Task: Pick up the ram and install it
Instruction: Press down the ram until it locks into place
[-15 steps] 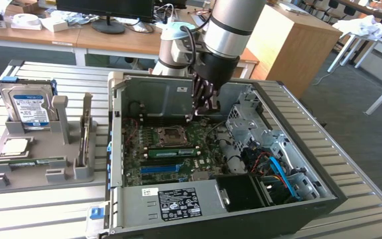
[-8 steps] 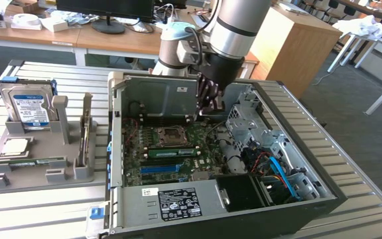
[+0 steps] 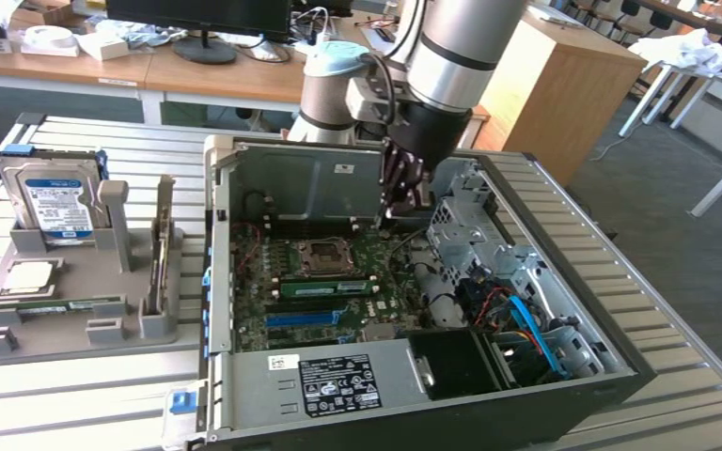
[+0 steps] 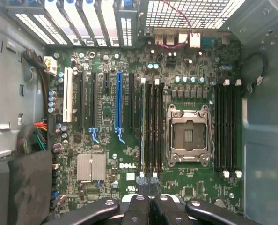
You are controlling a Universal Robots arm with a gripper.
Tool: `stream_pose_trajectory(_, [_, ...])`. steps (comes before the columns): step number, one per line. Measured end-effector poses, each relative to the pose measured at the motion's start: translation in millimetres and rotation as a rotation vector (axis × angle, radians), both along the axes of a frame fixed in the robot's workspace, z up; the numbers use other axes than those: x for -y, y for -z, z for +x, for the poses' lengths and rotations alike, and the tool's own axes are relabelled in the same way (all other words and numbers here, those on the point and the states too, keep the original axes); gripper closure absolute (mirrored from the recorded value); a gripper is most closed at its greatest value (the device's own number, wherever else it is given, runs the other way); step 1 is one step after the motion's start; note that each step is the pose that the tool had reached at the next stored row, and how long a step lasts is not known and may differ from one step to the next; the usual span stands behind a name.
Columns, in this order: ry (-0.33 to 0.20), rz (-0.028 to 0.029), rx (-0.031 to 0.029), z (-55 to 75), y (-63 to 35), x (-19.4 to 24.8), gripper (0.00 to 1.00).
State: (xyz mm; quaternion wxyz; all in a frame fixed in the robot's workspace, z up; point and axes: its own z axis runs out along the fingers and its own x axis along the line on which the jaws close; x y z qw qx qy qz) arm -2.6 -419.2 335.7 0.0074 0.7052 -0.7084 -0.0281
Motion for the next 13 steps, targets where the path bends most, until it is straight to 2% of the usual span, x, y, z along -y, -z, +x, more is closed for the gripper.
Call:
stream_pose_trajectory(4, [0.000,-0.0002,0.0000,5.2,-0.1,0.0,0.90])
stream_pose_trajectory(13, [0.000,-0.0002,0.0000,5.4,-0.1,0.0,0.90])
